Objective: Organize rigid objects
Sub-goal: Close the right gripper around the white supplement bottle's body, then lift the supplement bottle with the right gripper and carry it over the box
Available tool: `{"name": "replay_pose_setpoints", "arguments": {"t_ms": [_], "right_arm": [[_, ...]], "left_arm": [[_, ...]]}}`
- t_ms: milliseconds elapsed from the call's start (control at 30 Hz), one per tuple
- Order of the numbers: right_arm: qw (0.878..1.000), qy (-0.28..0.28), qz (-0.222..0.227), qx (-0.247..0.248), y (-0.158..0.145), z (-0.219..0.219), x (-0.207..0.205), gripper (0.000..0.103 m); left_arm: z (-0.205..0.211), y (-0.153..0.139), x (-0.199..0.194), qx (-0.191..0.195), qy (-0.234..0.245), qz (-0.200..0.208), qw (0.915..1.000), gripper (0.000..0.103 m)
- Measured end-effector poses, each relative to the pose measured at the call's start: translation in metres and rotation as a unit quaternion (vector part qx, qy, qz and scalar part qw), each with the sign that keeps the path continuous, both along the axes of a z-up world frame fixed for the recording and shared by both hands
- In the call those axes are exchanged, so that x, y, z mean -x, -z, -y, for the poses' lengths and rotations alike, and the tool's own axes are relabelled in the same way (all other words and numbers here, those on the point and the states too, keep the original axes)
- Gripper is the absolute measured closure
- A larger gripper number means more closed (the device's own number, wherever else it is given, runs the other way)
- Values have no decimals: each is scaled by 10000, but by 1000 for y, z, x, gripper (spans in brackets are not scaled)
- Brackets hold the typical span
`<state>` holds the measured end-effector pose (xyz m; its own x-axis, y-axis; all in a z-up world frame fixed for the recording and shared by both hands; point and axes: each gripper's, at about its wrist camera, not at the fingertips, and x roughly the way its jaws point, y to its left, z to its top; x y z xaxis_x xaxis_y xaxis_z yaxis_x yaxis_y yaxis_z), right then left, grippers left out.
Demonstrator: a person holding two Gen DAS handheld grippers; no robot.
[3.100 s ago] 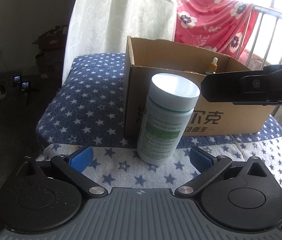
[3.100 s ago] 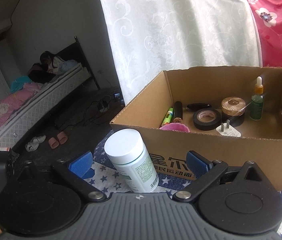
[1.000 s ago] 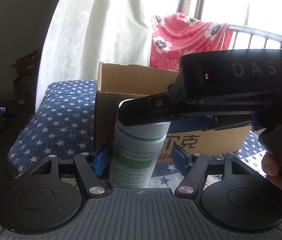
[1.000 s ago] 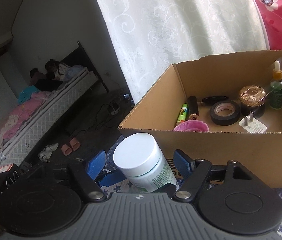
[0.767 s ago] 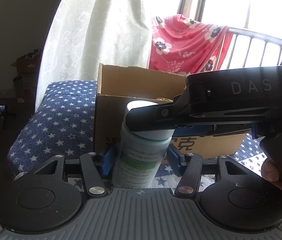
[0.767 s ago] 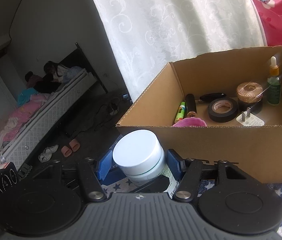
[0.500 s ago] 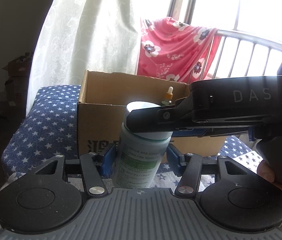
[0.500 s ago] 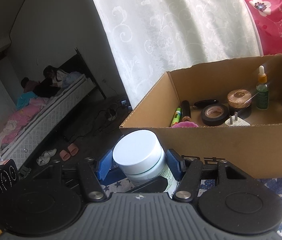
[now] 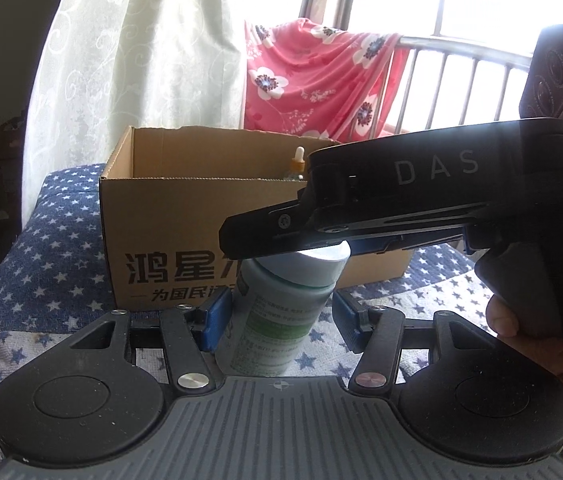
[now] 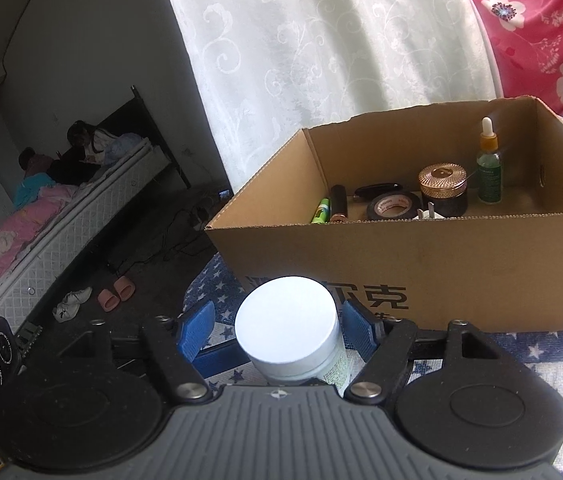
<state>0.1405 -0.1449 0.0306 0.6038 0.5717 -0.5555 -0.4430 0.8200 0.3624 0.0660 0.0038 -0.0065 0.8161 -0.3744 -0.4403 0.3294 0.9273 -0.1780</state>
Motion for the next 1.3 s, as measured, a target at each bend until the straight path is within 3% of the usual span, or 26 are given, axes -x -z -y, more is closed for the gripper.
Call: {"name": "replay_pose_setpoints", "arguments": {"t_ms": [100, 200, 467, 900, 1300], "right_arm": [[9999, 46, 11, 107, 3, -4, -1, 31], [9999, 107, -40, 69, 6, -2, -4, 43], [9998, 159, -90, -38, 7, 2, -7, 43], [9998, 189, -45, 16, 2, 9, 2, 43], [9998, 170, -128, 17, 6, 12, 1, 43]], "left_arm": [[0, 0, 0, -2, 6, -3, 10000, 48], [-1, 1, 0, -30, -9, -3, 10000, 47], [-1, 7, -7, -102, 18, -134, 9999, 37], [6, 10, -7, -124, 135, -243, 9995, 45], [11, 23, -9, -261, 171, -480, 9984, 43]]}}
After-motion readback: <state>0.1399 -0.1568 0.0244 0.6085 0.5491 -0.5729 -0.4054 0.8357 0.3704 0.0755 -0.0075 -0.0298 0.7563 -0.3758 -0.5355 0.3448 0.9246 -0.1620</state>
